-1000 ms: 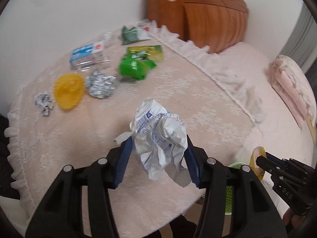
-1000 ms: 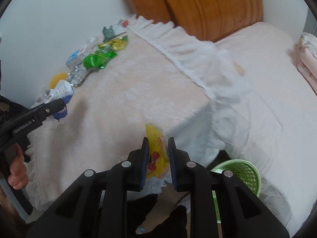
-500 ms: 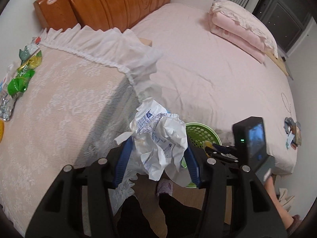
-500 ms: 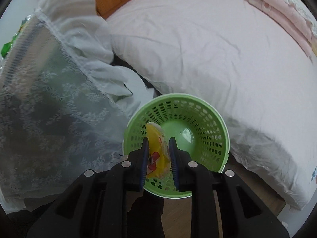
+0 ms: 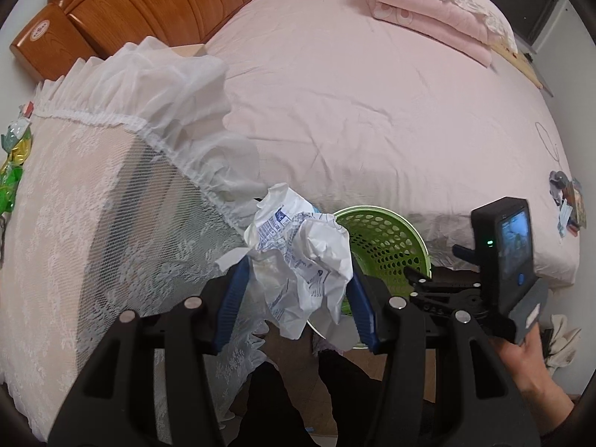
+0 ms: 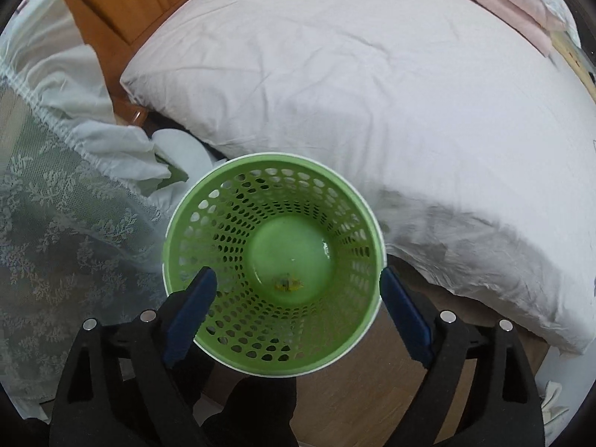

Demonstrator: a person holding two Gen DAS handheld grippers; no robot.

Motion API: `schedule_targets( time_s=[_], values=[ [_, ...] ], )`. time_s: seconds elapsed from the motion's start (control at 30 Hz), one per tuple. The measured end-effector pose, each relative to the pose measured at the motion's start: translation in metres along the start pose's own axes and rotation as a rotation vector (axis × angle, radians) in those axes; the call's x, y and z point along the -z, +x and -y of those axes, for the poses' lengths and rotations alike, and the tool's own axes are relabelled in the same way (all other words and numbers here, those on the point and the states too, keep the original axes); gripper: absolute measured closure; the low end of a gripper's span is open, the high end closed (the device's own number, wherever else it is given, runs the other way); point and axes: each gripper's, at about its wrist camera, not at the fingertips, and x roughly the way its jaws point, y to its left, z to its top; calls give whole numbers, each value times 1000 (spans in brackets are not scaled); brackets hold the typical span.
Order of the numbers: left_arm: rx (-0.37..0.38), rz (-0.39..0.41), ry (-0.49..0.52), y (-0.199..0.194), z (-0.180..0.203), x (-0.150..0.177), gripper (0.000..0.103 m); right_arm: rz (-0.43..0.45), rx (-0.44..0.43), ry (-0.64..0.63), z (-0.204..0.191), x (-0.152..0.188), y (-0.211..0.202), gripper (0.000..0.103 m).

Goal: Collect trash
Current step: 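Carry both items to the green basket and release them inside, then move both tools back over the bed toward the remaining trash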

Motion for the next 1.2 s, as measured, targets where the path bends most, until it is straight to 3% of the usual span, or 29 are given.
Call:
schedule_targets(
  time_s=[0.23, 0.43, 0.57, 0.73, 0.9, 1.2],
  values=[
    [61, -53, 79, 42, 44, 1, 52, 72, 44, 63, 37, 5, -55, 7],
    [91, -116, 114, 75, 72, 9, 49, 100, 54, 105, 54, 6, -76, 6],
    [94, -133, 128, 79, 81, 11, 25, 105, 57, 110, 58, 7, -79, 6],
    [64, -104, 133, 66, 77, 10, 14, 112, 55, 95, 54, 5, -83, 6],
    [18, -54, 85, 38, 58, 4, 13, 155, 26, 92, 44, -2, -104, 6],
    [-85, 163, -58, -68, -5, -5, 8, 319, -5, -63, -24, -38, -177, 6]
  ],
)
